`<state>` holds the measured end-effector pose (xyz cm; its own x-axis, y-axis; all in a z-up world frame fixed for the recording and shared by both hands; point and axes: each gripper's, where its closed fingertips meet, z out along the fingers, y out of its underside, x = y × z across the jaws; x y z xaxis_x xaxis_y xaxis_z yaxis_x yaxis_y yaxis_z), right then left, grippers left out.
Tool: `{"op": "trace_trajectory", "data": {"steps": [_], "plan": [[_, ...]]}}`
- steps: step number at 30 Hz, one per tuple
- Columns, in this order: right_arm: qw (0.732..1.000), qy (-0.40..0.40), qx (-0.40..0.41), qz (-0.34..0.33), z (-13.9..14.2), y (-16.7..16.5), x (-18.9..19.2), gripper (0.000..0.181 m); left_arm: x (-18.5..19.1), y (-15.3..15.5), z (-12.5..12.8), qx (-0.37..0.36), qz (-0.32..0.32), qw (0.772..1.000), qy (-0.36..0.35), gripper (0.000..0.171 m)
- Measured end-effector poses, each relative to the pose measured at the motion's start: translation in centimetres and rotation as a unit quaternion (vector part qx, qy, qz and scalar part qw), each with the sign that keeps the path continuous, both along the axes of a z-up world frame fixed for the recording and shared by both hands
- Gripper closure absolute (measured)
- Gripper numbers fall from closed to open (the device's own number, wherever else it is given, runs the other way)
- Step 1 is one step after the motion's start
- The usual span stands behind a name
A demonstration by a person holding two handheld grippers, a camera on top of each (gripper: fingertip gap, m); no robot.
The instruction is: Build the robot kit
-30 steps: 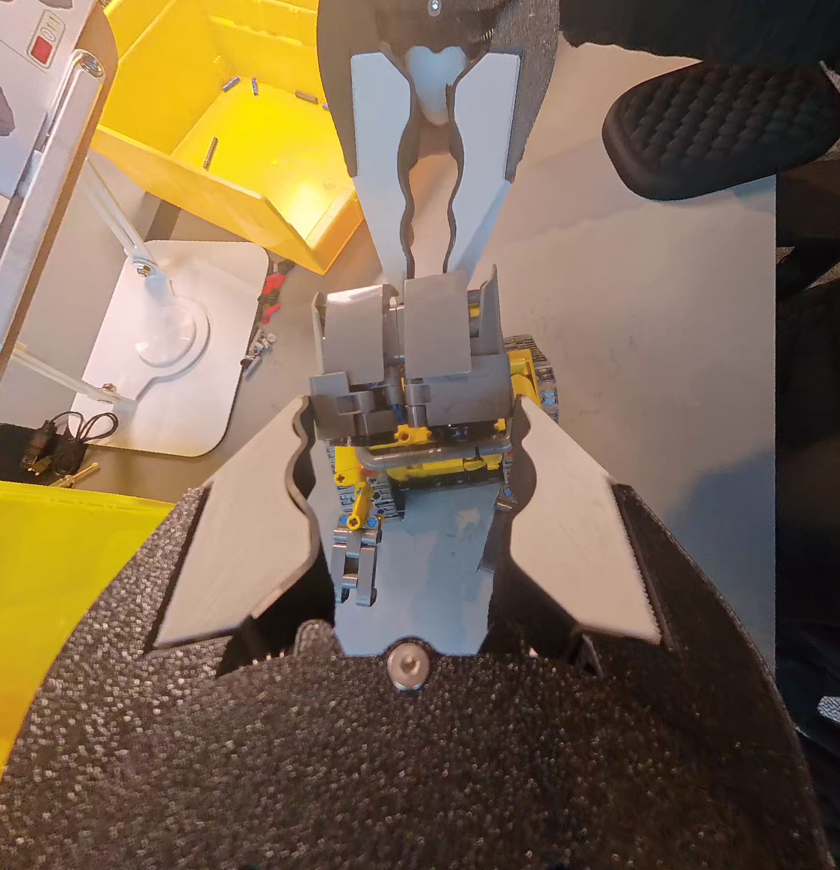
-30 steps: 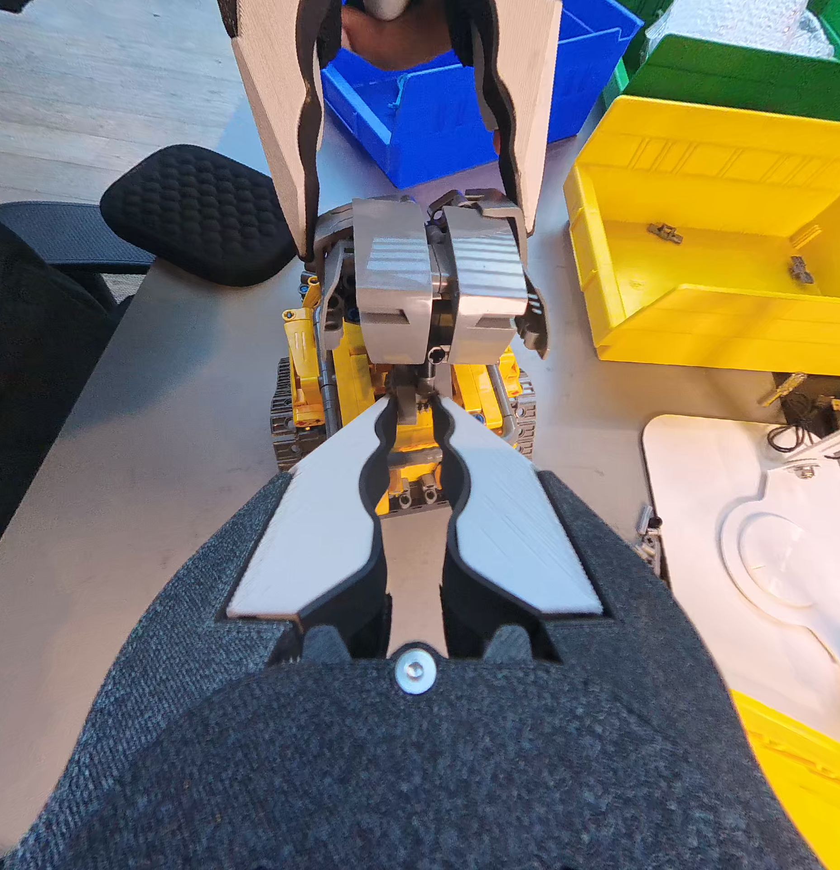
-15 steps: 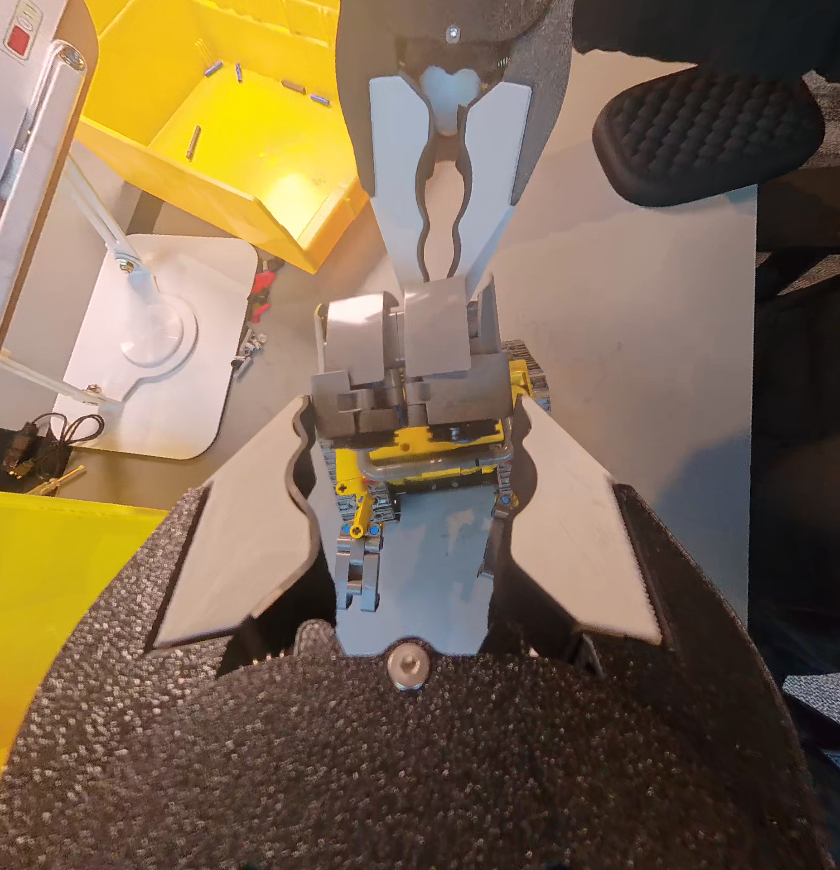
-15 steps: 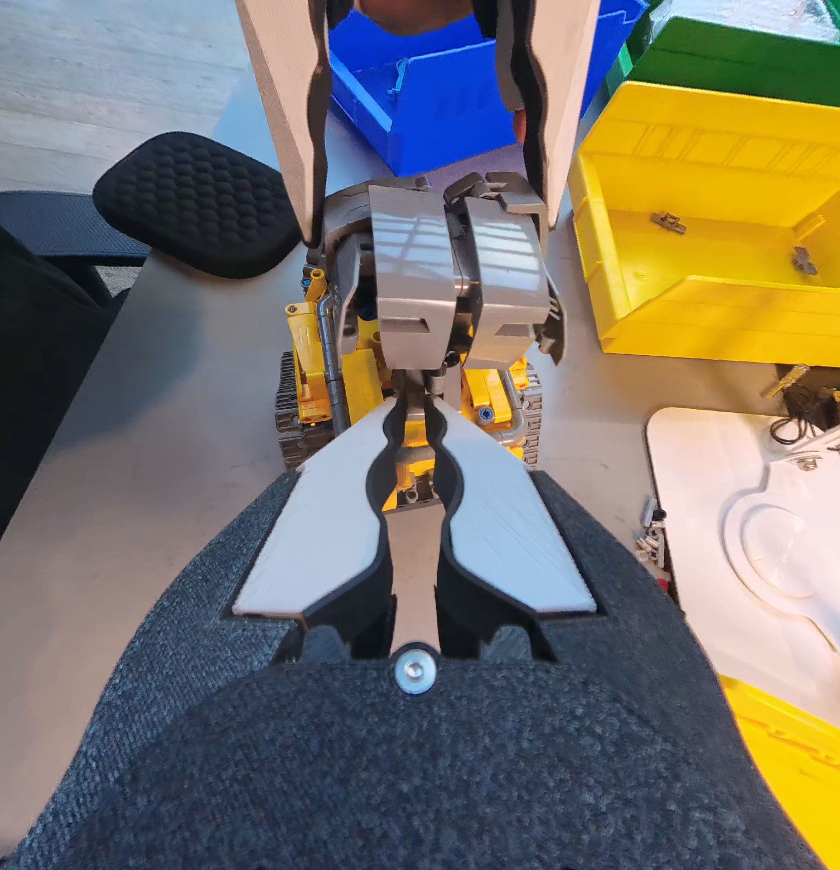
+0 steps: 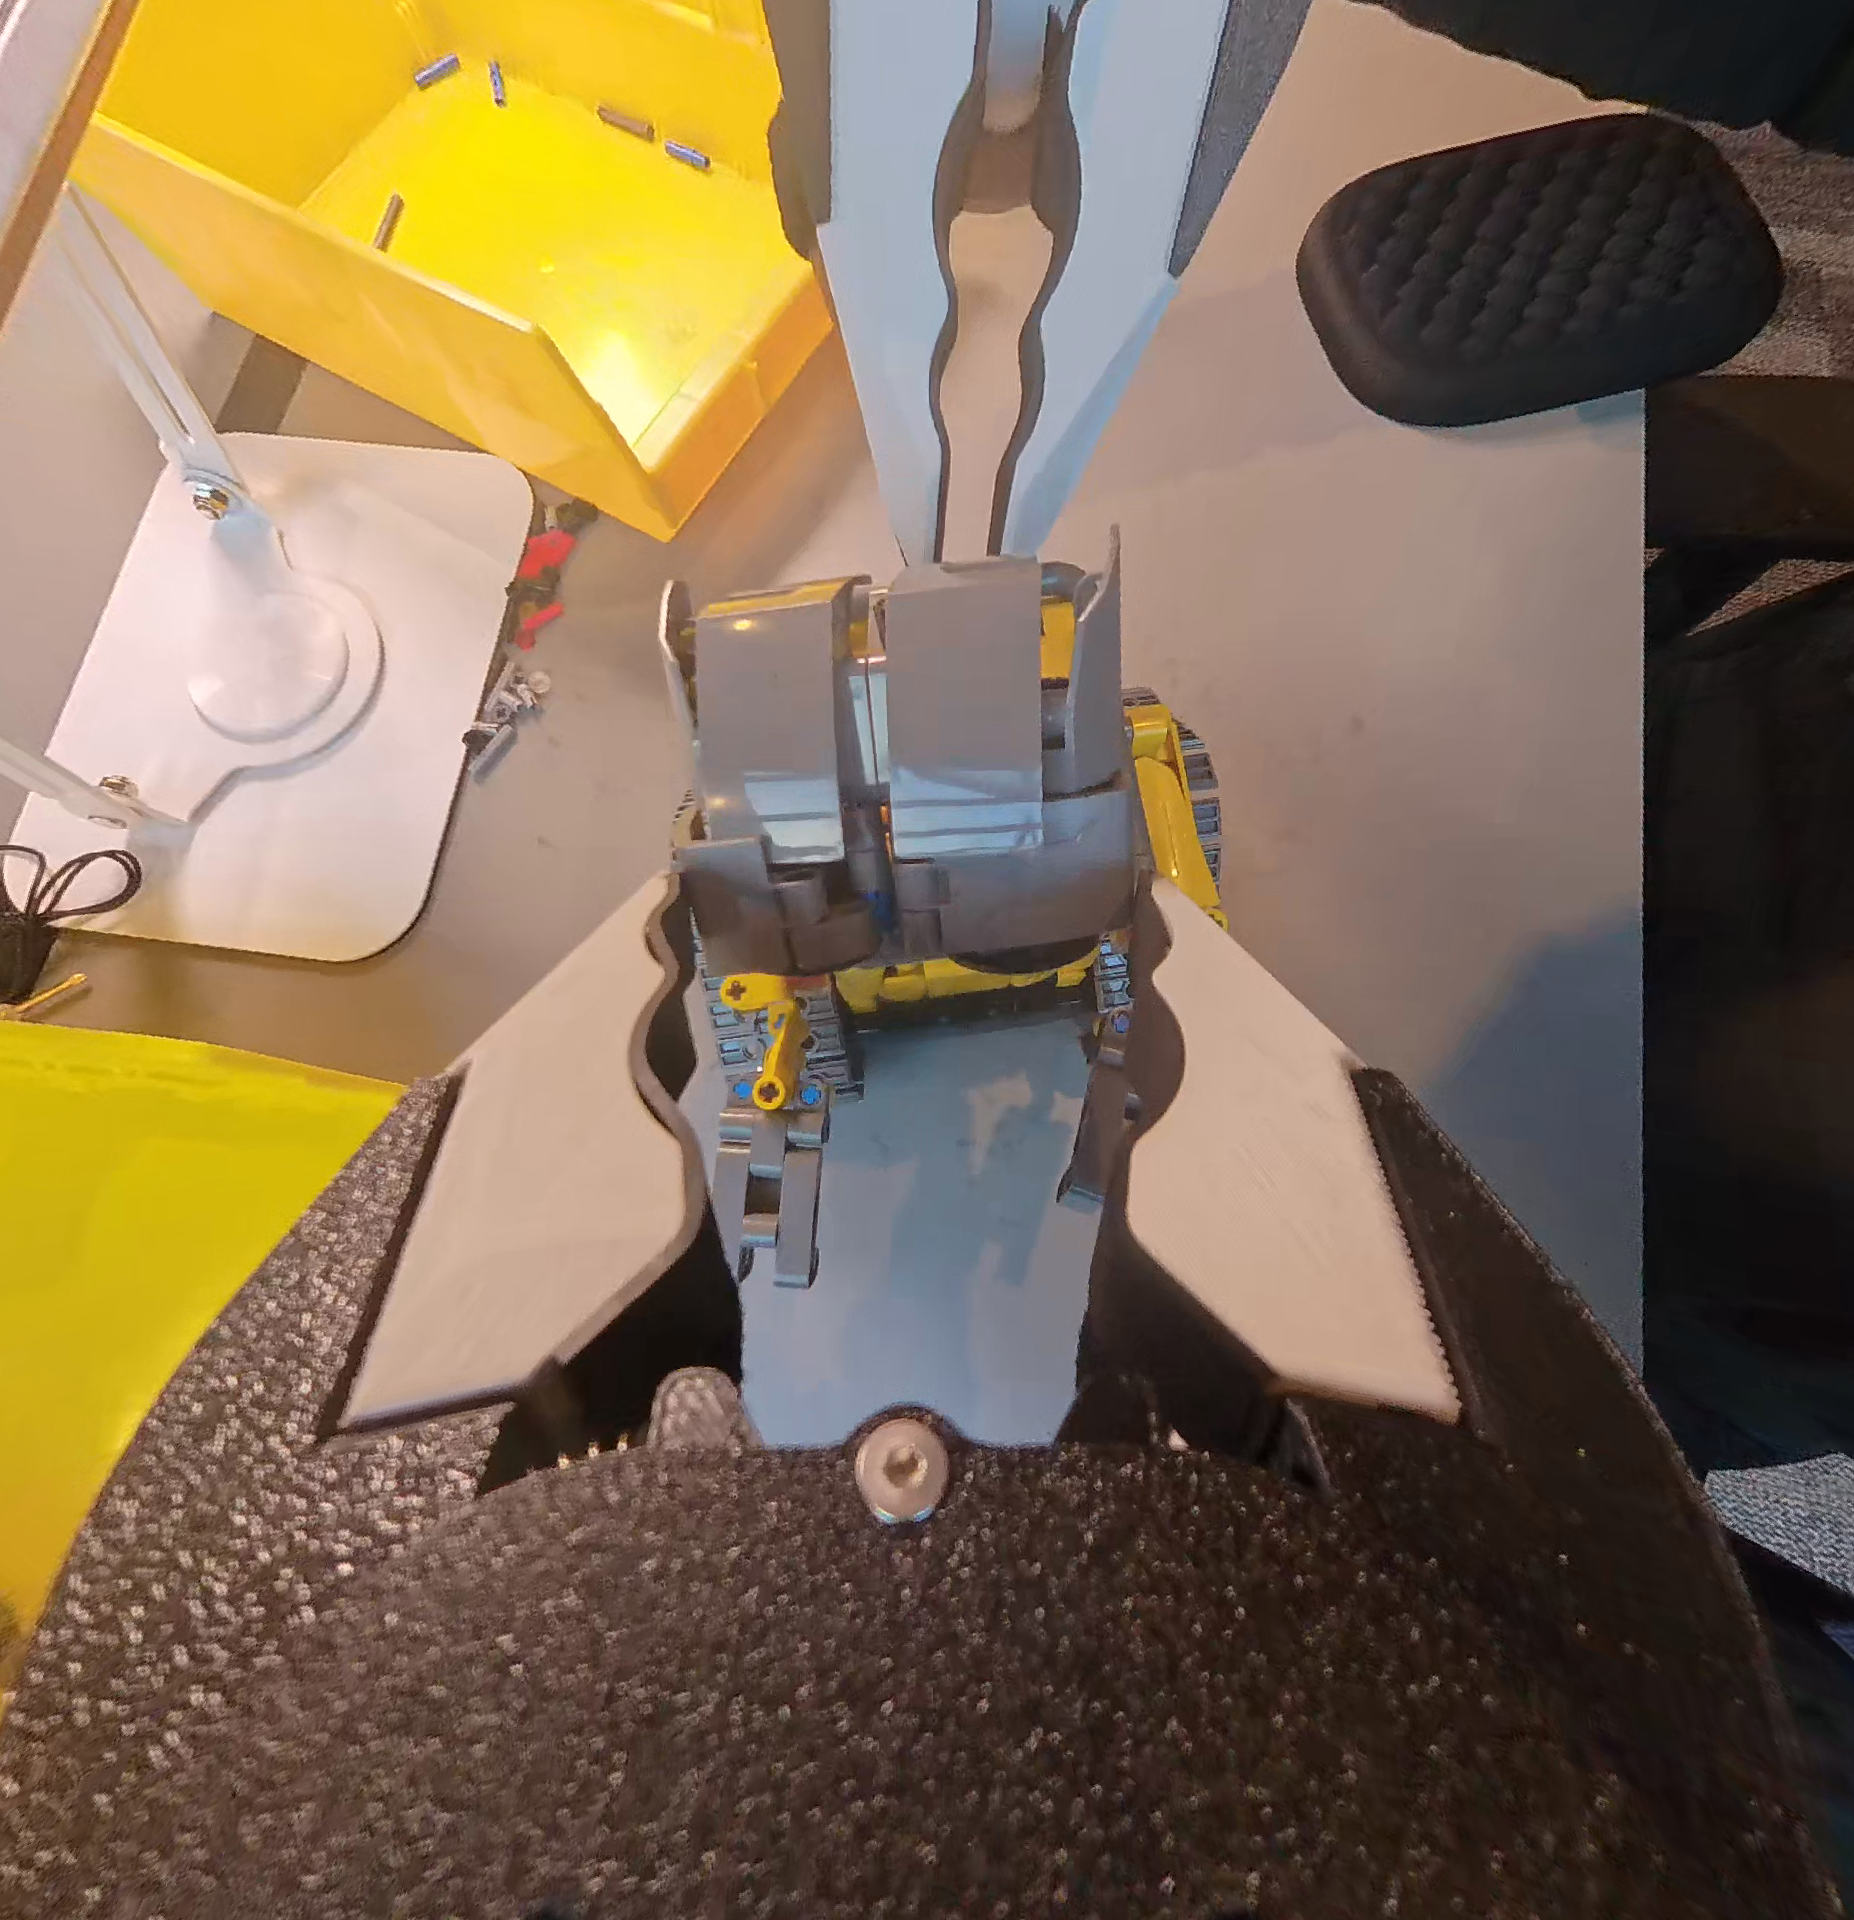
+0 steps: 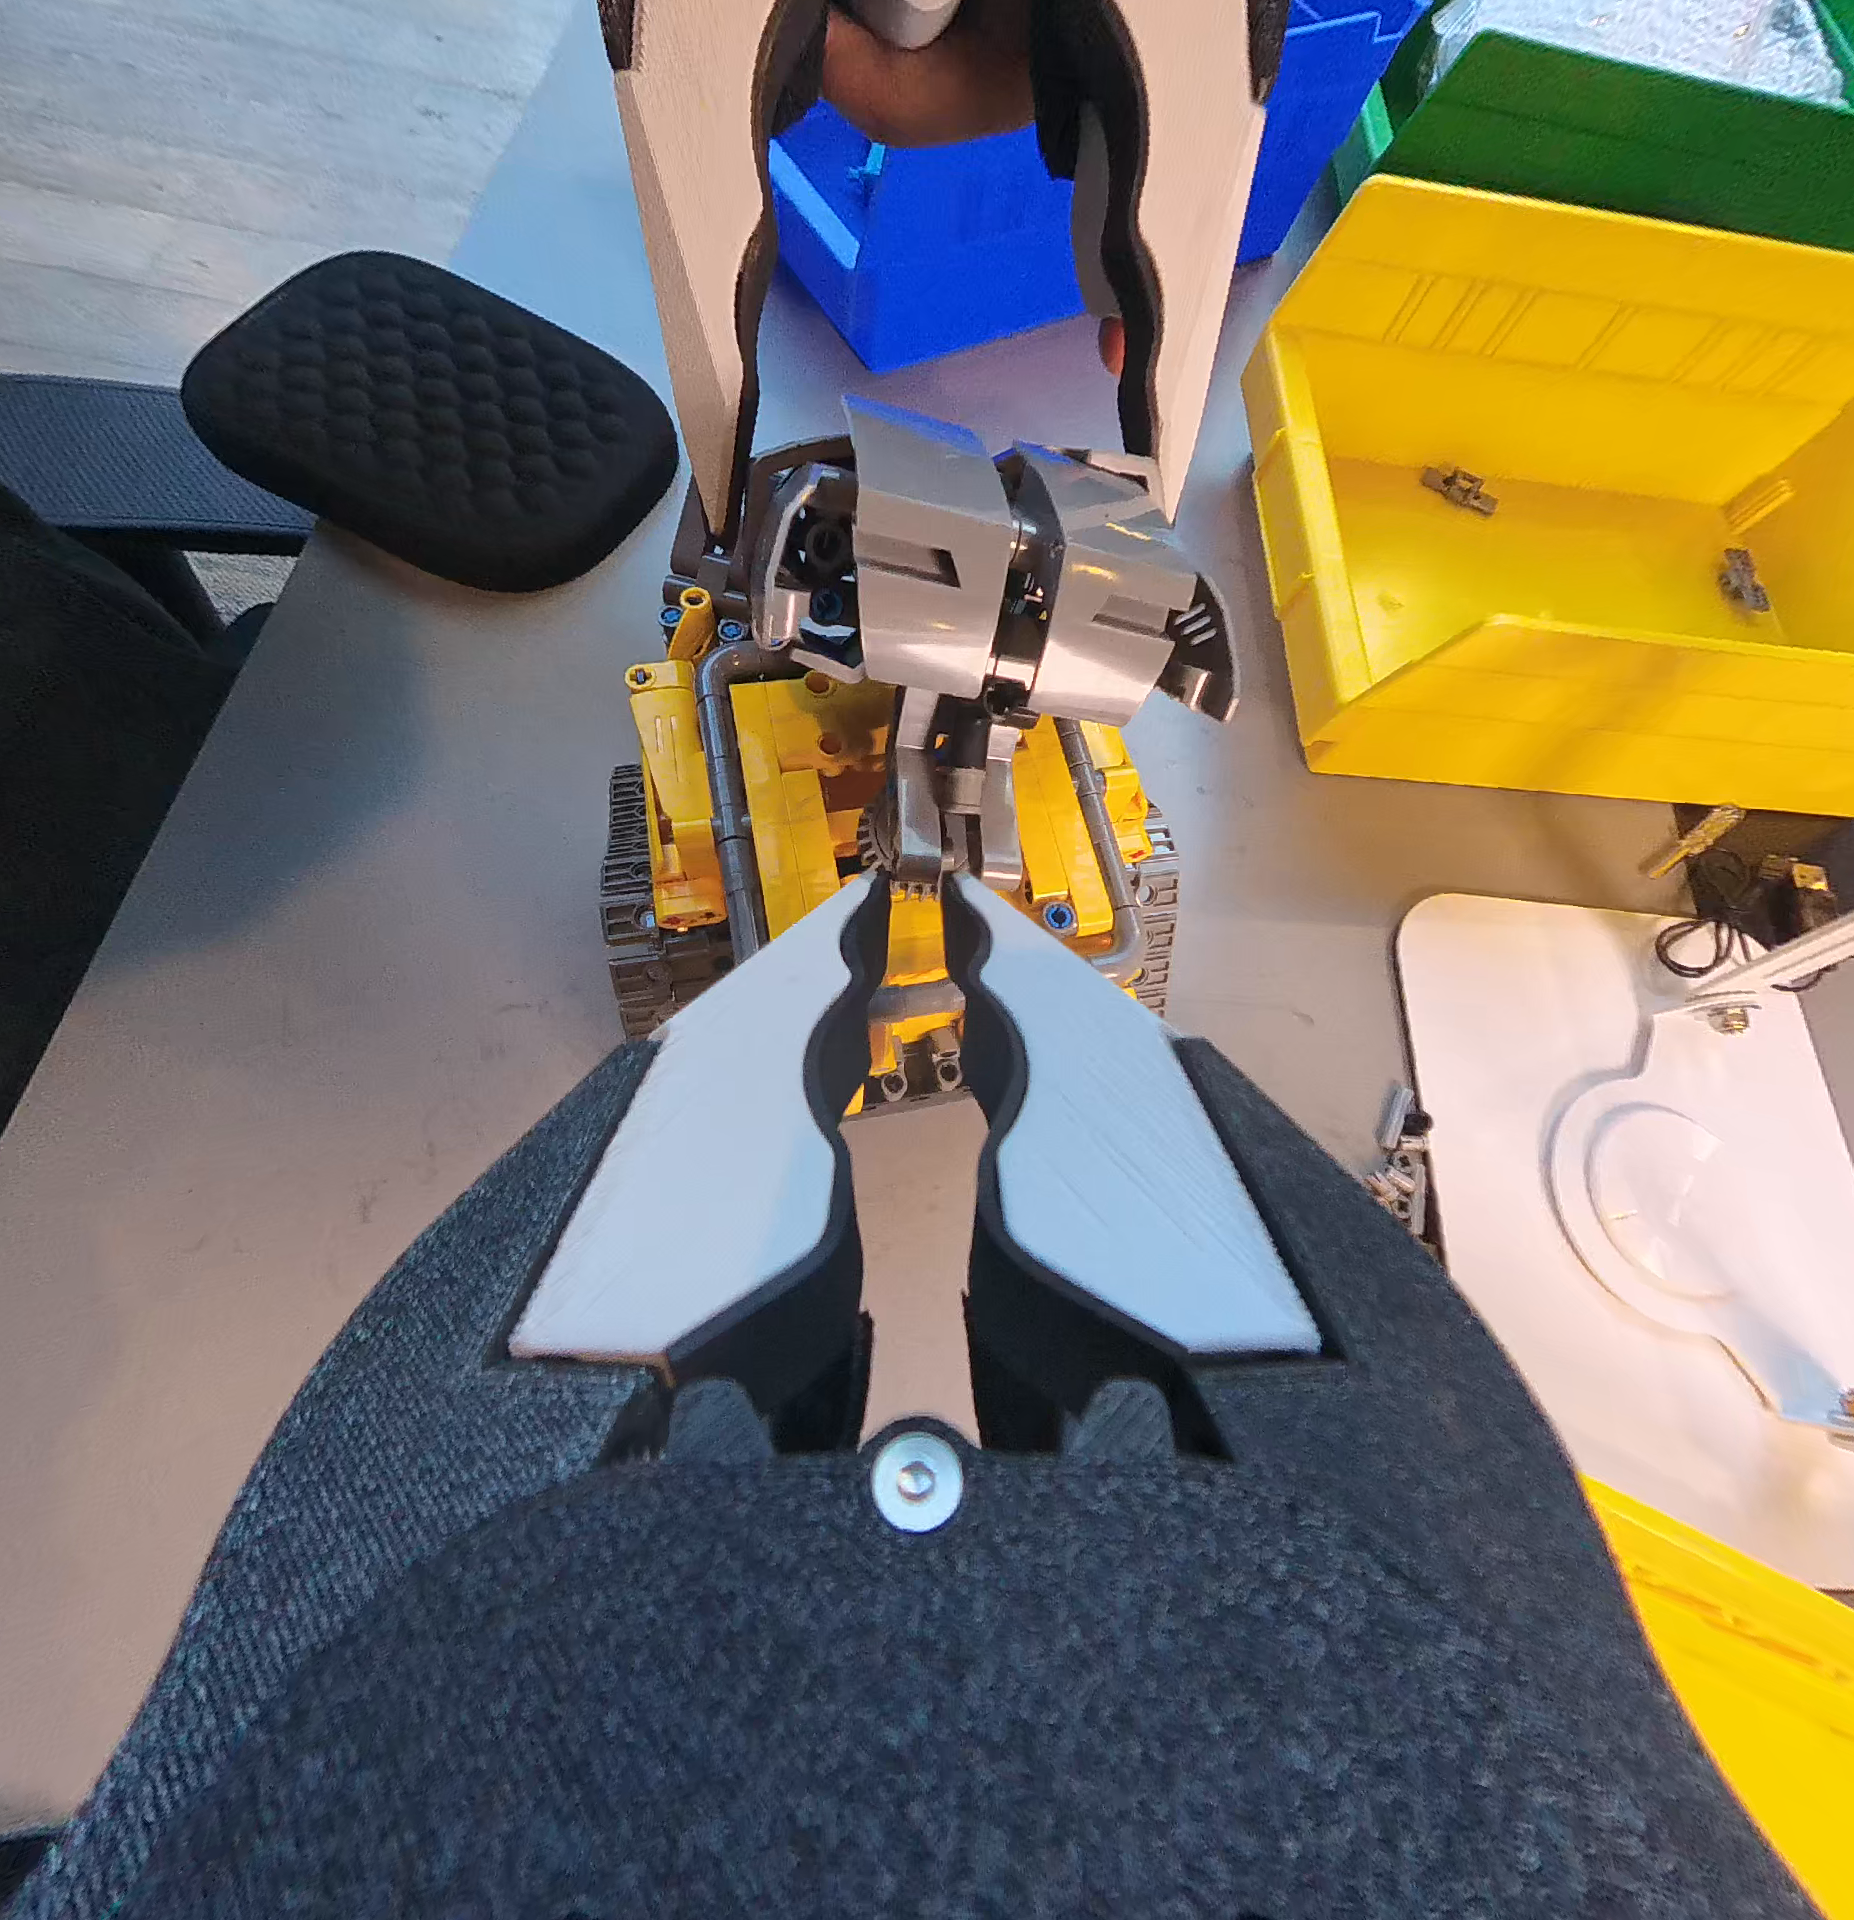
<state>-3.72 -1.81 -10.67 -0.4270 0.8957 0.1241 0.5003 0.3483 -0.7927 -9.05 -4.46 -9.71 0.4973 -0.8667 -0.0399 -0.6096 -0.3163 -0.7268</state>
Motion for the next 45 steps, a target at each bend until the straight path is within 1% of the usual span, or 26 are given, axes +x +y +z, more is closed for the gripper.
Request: {"op": "trace_trajectory", "data": {"steps": [4, 9, 13, 15, 16, 17, 19, 23, 25, 30, 34, 38, 41, 45], "plan": [[1.000, -0.001, -0.001, 0.005, 0.0, -0.1, 0.2, 0.168, 0.0, 0.0, 0.0, -0.002, -0.002, 1.000, 0.010, 0.088], [1.000, 0.025, -0.007, -0.007, 1.6, 0.4, 0.2, 0.162, 0.0, 0.0, 0.0, -0.003, -0.004, 1.000, 0.019, 0.088], [1.000, 0.006, 0.002, -0.018, 0.8, 0.7, -0.4, 0.148, 0.1, 0.1, 0.1, -0.004, -0.004, 1.000, 0.027, 0.088], [1.000, -0.010, 0.003, -0.014, 0.0, 0.5, -0.5, 0.150, 0.2, 0.2, 0.2, -0.003, -0.004, 0.999, 0.032, 0.088], [1.000, -0.012, 0.005, -0.014, -0.3, 0.5, -0.6, 0.155, 0.3, 0.2, 0.3, -0.001, -0.005, 0.999, 0.034, 0.088], [1.000, -0.012, 0.009, -0.013, -0.5, 0.5, -0.6, 0.156, 0.5, 0.2, 0.5, 0.001, -0.006, 0.999, 0.033, 0.088], [1.000, -0.017, 0.005, -0.013, -0.7, 0.5, -0.5, 0.156, 0.8, 0.3, 0.9, 0.003, -0.007, 1.000, 0.030, 0.088], [1.000, -0.022, 0.003, -0.012, -0.8, 0.6, -0.4, 0.156, 0.9, 0.5, 0.8, 0.000, -0.008, 0.999, 0.044, 0.088], [1.000, -0.027, 0.003, -0.011, -0.9, 0.7, -0.4, 0.156, 1.1, 0.6, 0.8, 0.001, -0.009, 0.999, 0.039, 0.088], [0.999, -0.035, 0.007, -0.012, -1.4, 0.6, -0.4, 0.156, 1.6, 0.7, 1.0, 0.031, -0.004, 0.999, 0.044, 0.088], [0.999, -0.036, 0.009, -0.015, -1.3, 0.7, -0.3, 0.156, 1.6, 0.7, 0.6, 0.040, -0.002, 0.997, 0.061, 0.088], [1.000, -0.025, 0.002, -0.016, -0.6, 0.7, -0.3, 0.156, 0.8, 0.5, -0.6, 0.043, 0.011, 0.996, 0.078, 0.089], [0.999, -0.037, 0.000, -0.018, -0.8, 0.7, -0.3, 0.156, 1.0, 0.4, -0.4, 0.046, 0.016, 0.997, 0.056, 0.090], [0.999, -0.037, -0.016, -0.017, -0.7, 0.8, -0.3, 0.156, 0.9, 0.5, -0.3, 0.035, 0.017, 0.997, 0.068, 0.090]]}}
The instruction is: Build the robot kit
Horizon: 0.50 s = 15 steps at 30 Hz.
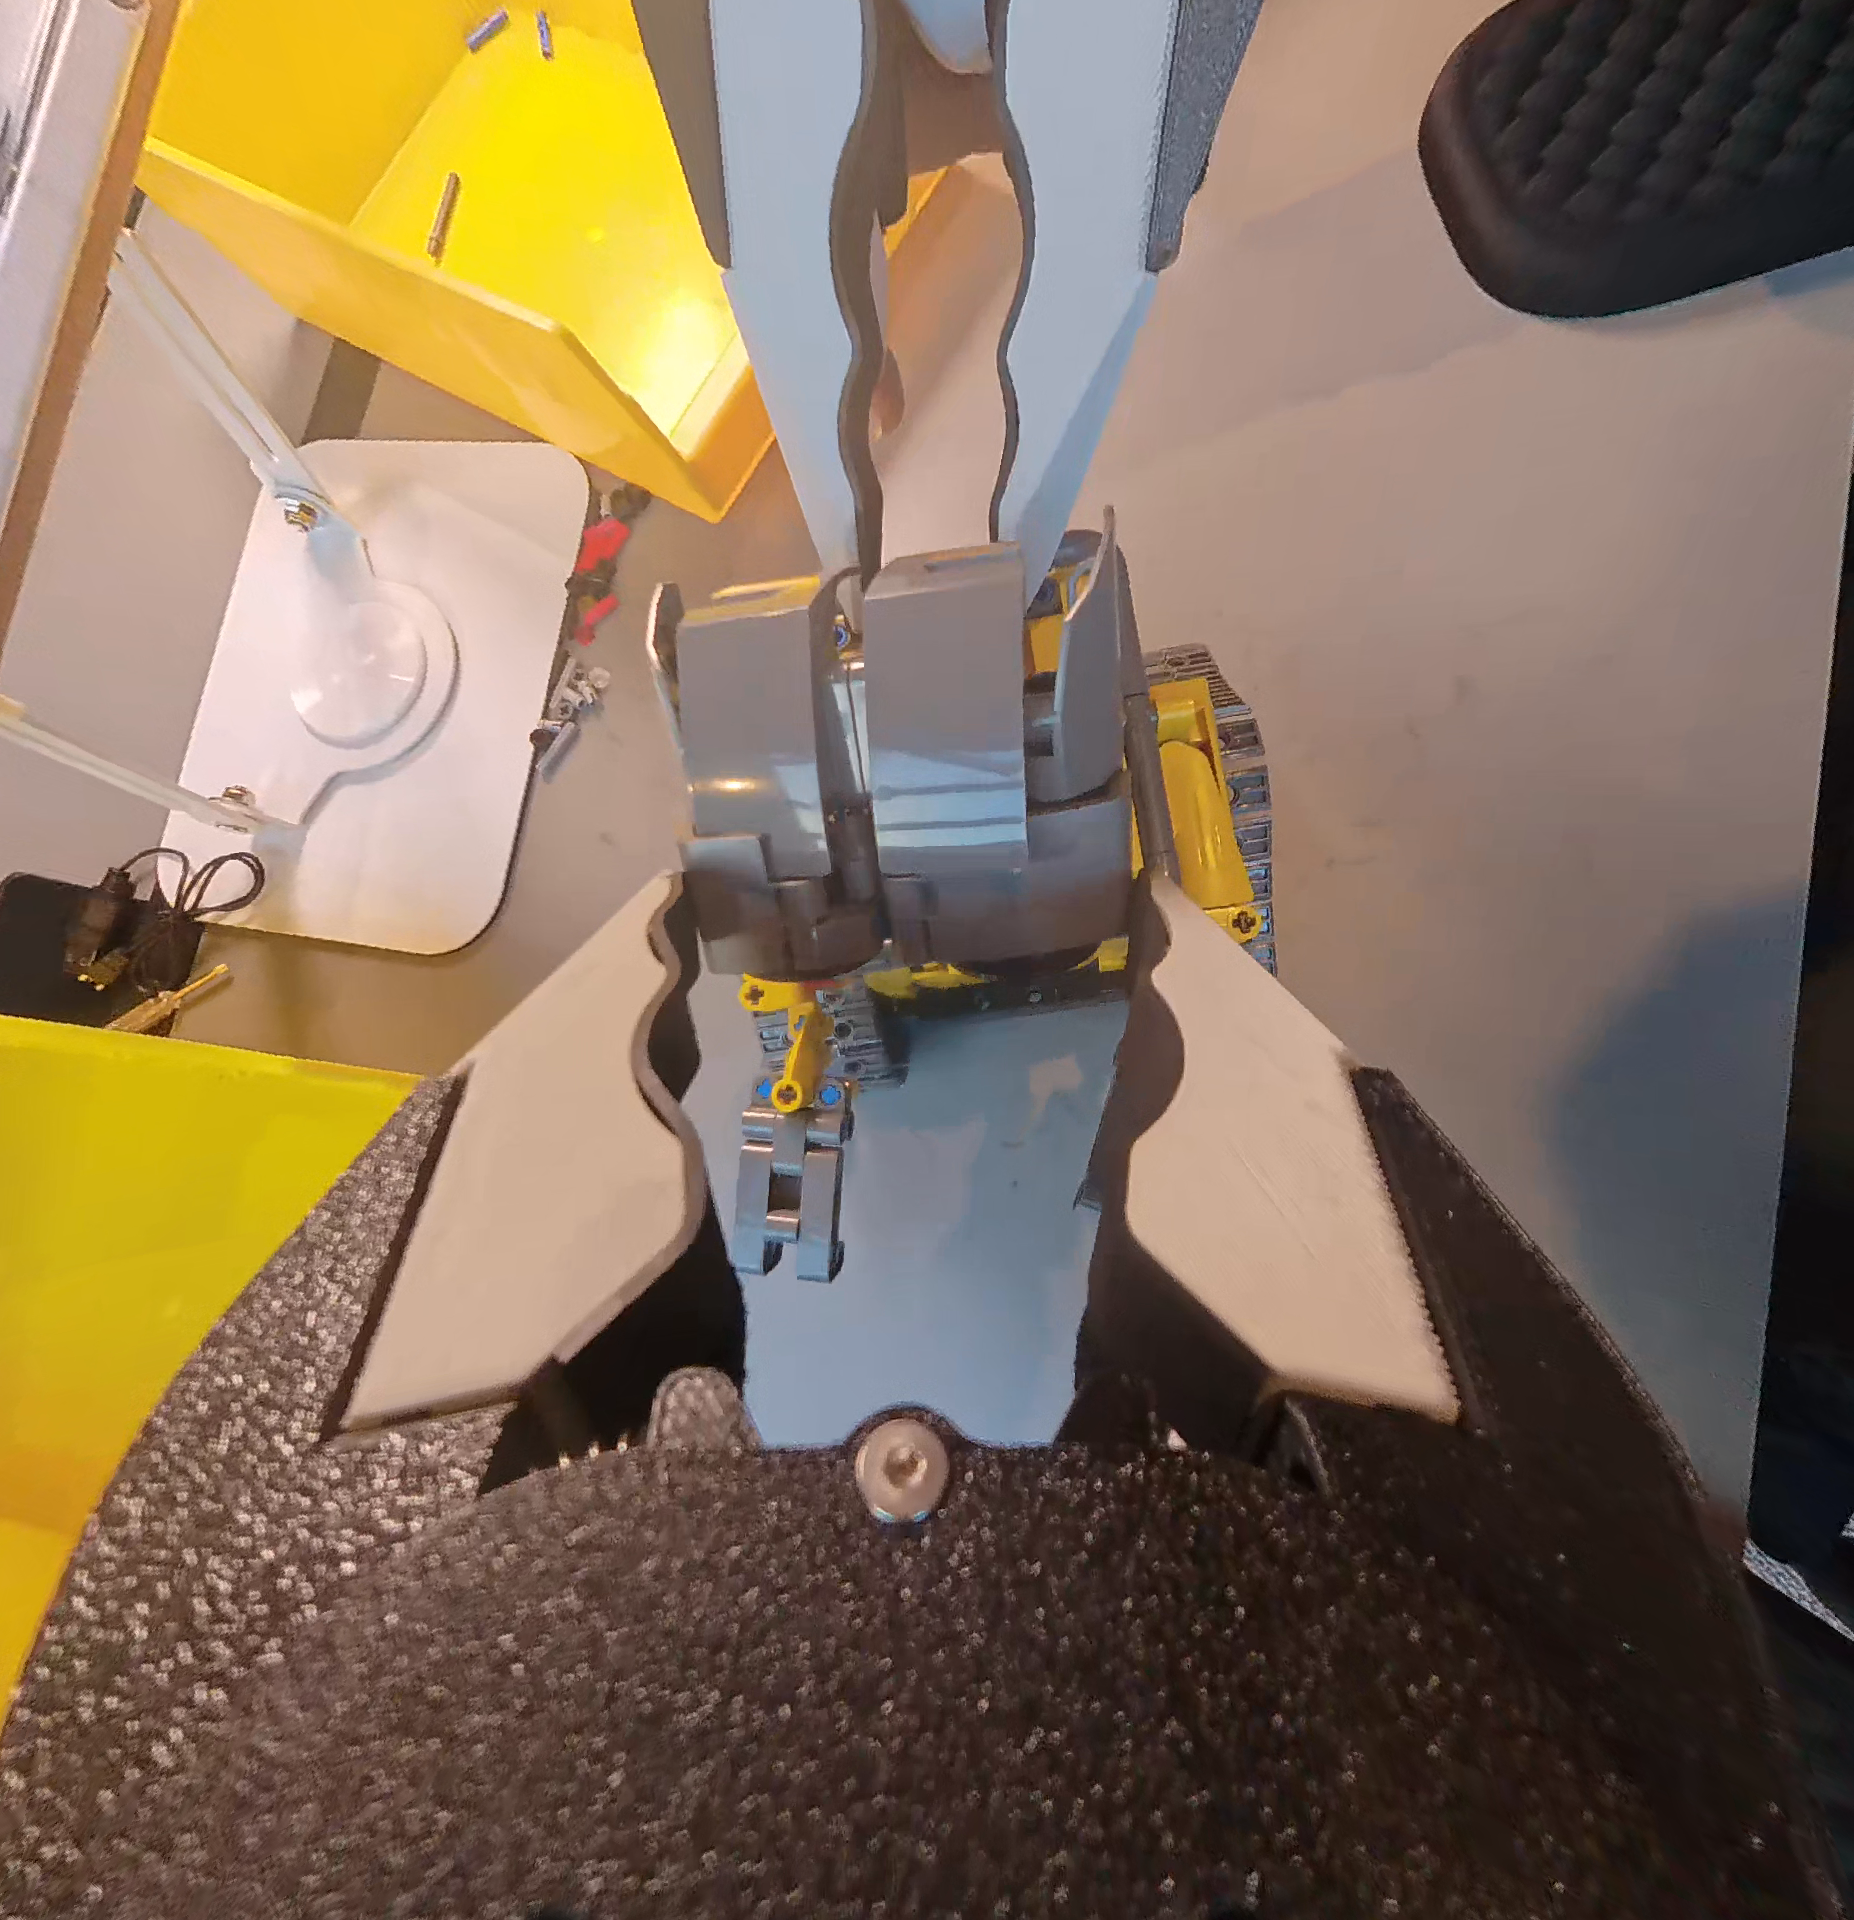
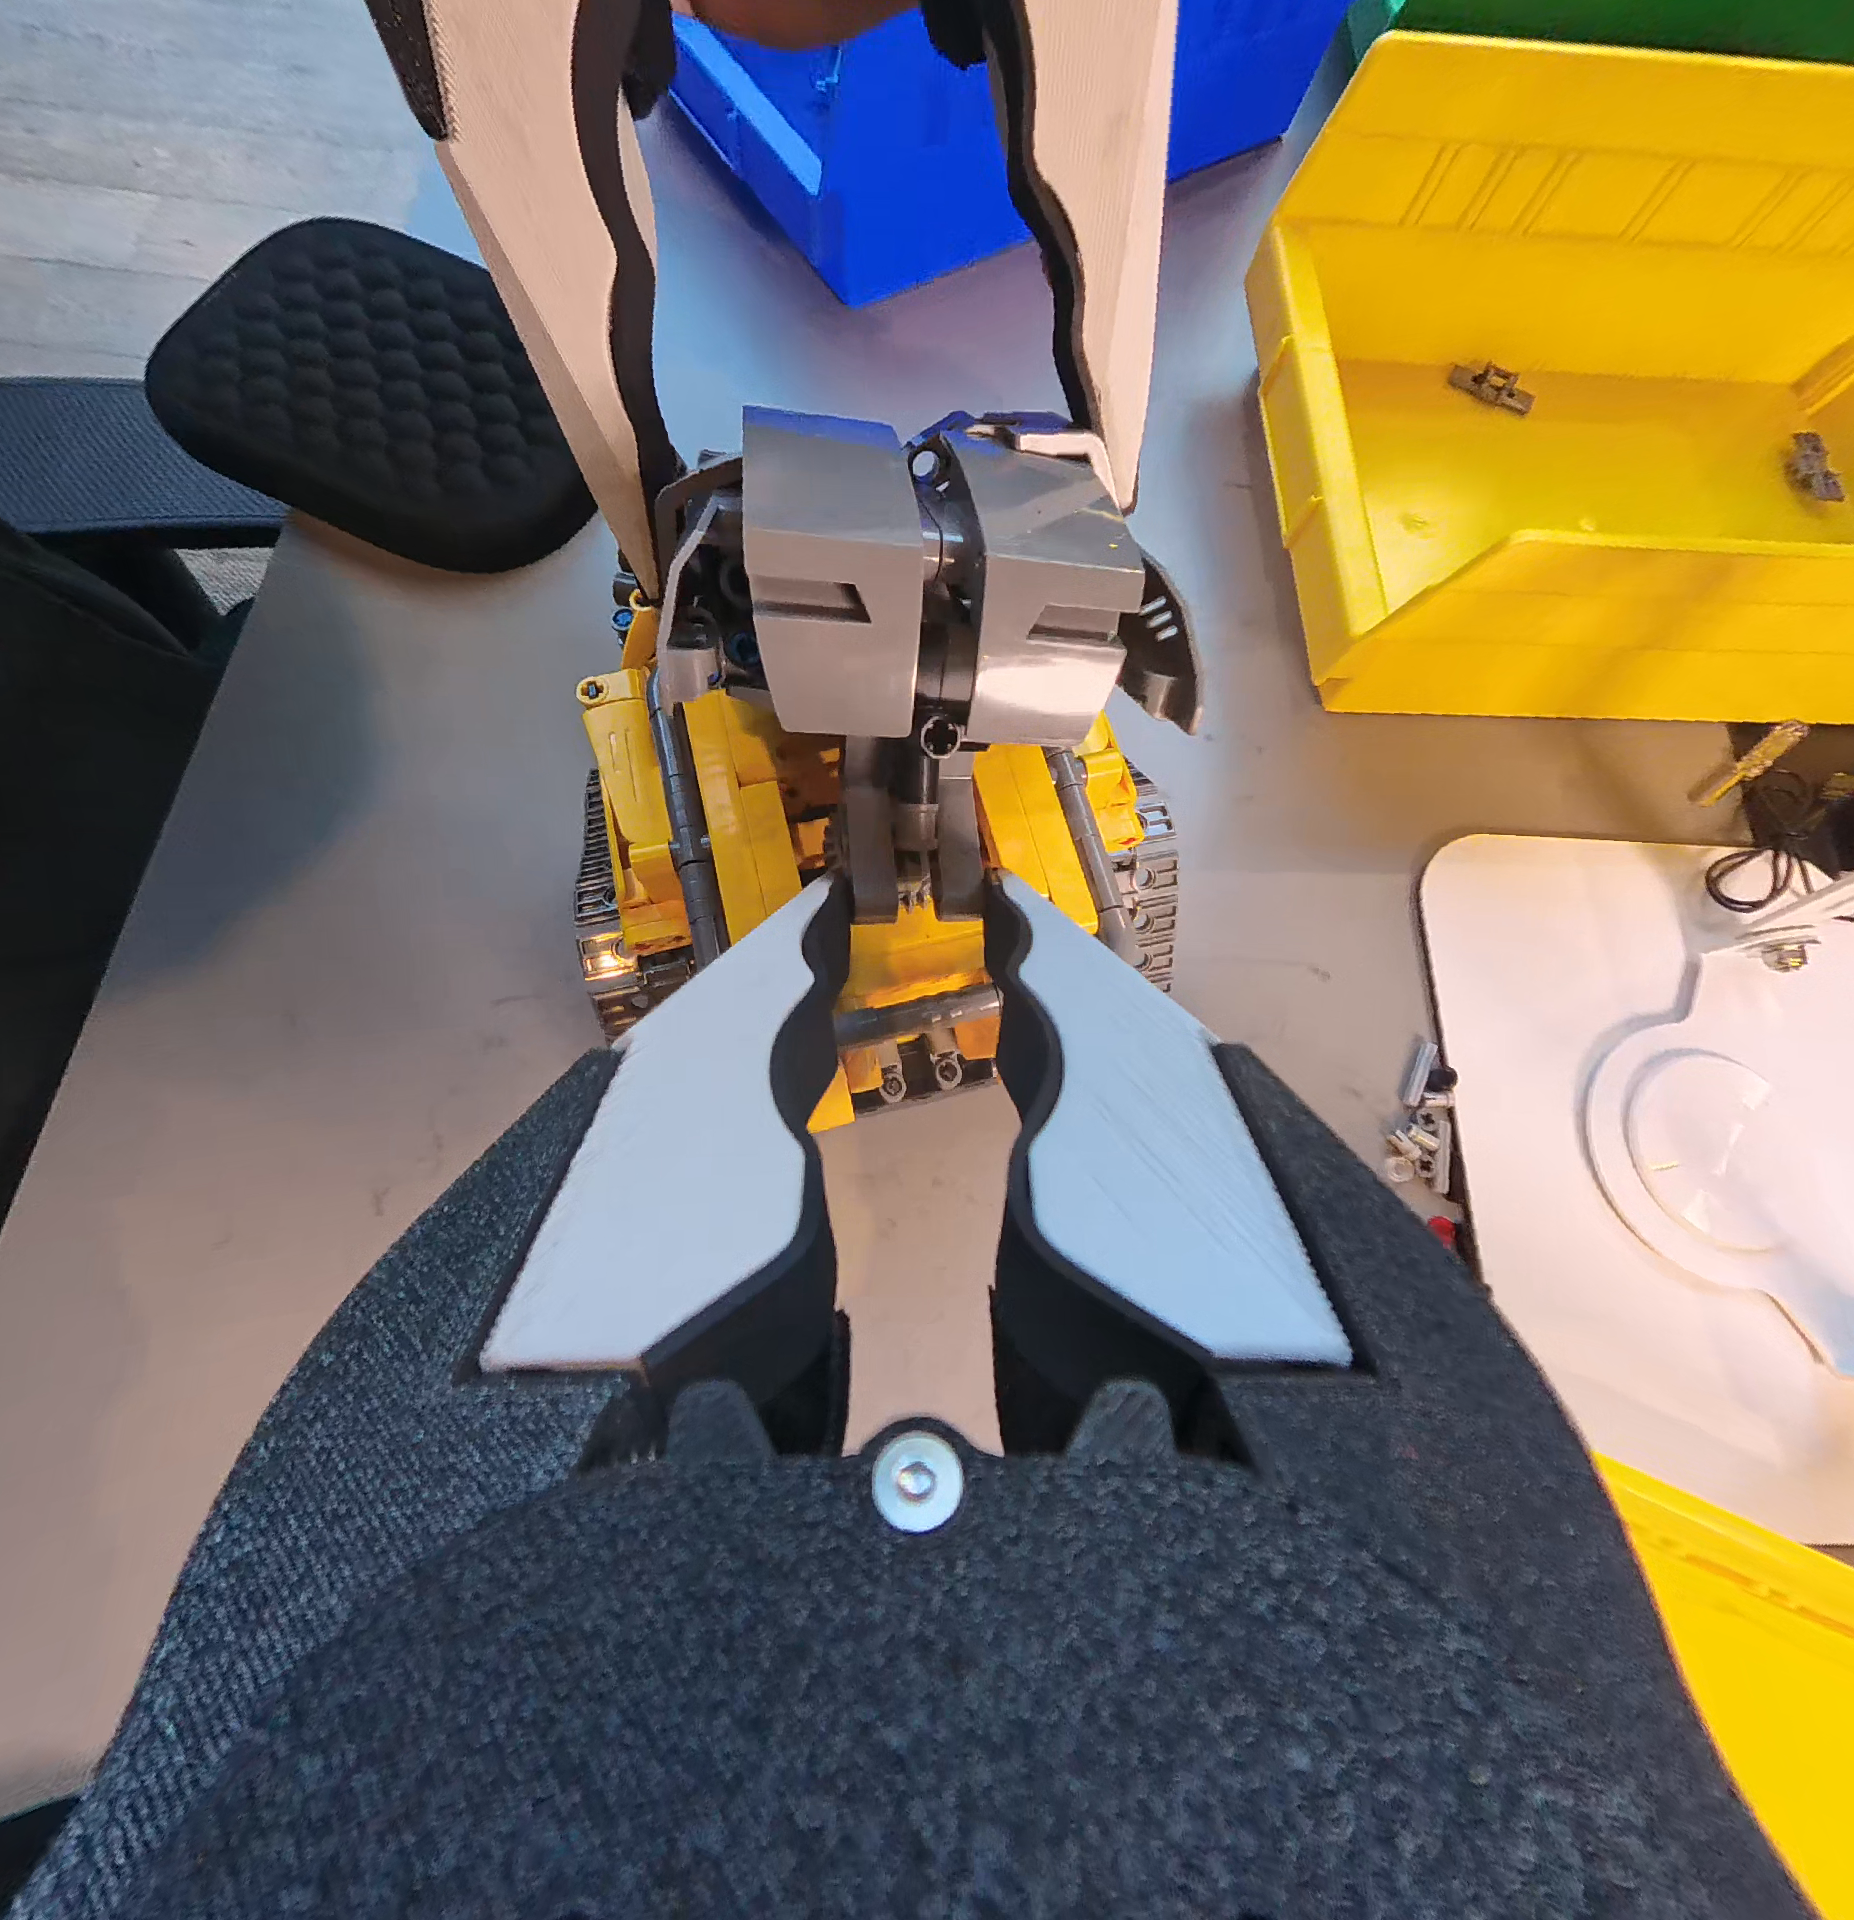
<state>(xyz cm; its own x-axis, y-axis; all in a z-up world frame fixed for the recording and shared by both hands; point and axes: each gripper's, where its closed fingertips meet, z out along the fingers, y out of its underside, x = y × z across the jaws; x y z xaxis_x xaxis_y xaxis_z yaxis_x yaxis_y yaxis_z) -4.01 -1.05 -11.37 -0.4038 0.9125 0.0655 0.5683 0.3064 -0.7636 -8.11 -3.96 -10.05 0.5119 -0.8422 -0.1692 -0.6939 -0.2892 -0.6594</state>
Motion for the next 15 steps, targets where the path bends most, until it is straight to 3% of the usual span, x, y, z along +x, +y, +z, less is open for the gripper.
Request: {"op": "trace_trajectory", "data": {"steps": [15], "plan": [[1.000, 0.011, -0.024, -0.010, -0.6, 0.3, 0.5, 0.155, 1.7, 0.9, 1.5, 0.006, -0.010, 1.000, 0.004, 0.088]]}}
